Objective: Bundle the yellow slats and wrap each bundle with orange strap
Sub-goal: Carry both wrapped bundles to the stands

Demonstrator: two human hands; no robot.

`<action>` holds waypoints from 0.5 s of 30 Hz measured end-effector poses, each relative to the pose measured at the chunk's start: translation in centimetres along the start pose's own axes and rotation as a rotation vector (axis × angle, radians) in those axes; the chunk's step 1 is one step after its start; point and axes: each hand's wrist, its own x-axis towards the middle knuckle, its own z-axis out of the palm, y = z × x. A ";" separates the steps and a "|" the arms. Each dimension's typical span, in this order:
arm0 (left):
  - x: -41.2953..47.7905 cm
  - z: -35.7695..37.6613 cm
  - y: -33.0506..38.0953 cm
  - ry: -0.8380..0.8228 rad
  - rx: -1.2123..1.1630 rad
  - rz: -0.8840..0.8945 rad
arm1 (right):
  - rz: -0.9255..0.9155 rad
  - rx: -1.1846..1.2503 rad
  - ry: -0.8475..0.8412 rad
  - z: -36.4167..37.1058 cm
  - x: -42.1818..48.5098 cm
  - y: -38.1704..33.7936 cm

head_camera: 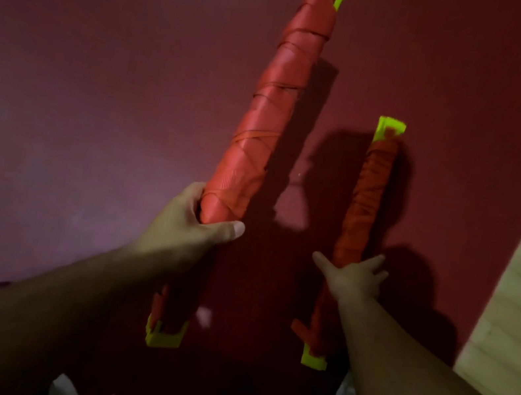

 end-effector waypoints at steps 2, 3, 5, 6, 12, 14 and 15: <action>0.9 0.0 -0.6 -0.008 0.041 -0.042 | 0.001 -0.034 -0.014 1.4 0.6 -0.3; 1.3 0.0 -1.0 -0.019 0.045 -0.062 | 0.004 -0.031 -0.010 1.9 0.8 -0.3; 1.9 -0.2 -1.3 -0.027 0.063 -0.081 | 0.016 0.007 0.039 2.6 0.8 -0.4; 2.1 -0.4 -1.3 -0.027 0.091 -0.076 | 0.020 0.021 0.067 2.8 0.9 -0.5; 3.9 -0.8 -1.7 -0.035 0.102 -0.104 | 0.033 0.000 0.134 3.8 1.7 -0.7; 4.2 -0.6 -1.9 -0.042 0.094 -0.124 | 0.039 0.002 0.175 4.0 1.3 -0.8; 4.2 -0.4 -1.9 -0.036 0.089 -0.139 | 0.036 -0.003 0.205 4.0 1.1 -0.7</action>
